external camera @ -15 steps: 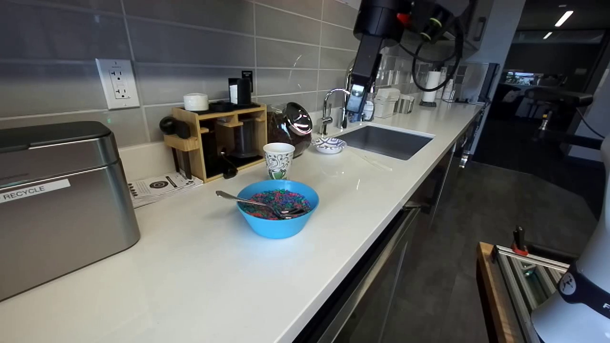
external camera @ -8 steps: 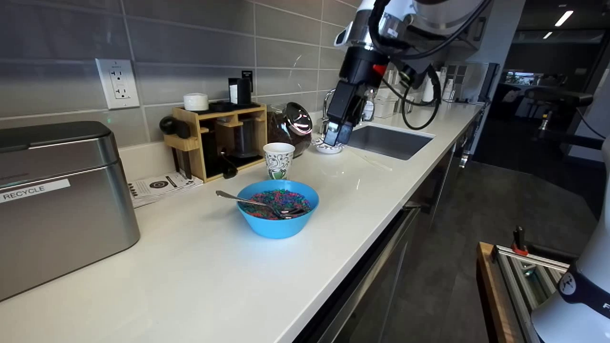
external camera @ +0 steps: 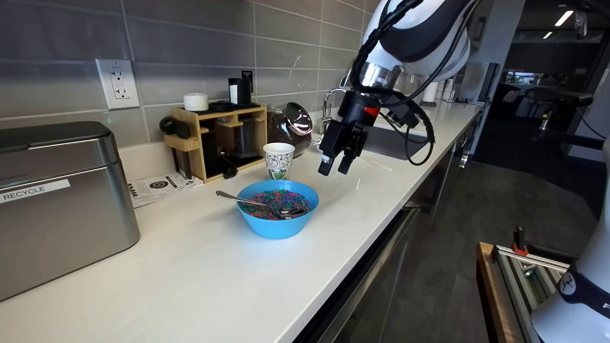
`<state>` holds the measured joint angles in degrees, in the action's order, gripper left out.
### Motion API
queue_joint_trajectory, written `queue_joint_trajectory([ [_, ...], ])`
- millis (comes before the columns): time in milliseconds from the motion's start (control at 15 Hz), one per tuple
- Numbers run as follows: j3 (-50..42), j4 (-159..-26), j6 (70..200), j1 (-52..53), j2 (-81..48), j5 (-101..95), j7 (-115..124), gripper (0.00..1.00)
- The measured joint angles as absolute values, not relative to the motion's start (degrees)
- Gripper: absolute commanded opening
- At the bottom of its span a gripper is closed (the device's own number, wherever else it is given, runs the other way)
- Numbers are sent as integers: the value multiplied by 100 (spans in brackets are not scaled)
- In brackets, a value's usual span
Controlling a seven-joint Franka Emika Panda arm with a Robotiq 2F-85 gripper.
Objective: Bring the bowl closer to the white and blue plate
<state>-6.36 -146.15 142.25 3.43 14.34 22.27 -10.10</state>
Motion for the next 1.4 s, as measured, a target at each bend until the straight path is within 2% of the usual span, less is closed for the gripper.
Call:
queue_joint_trajectory([
  [867, -691, -14498, 14687, 301, 1032, 2736, -1056, 99],
  [933, -699, -14467, 14726, 301, 961, 2810, -1069, 74],
  [1067, -721, -14392, 14805, 299, 798, 3042, -1151, 70],
  [1400, -737, -14251, 14977, 233, 455, 3957, -1560, 28],
])
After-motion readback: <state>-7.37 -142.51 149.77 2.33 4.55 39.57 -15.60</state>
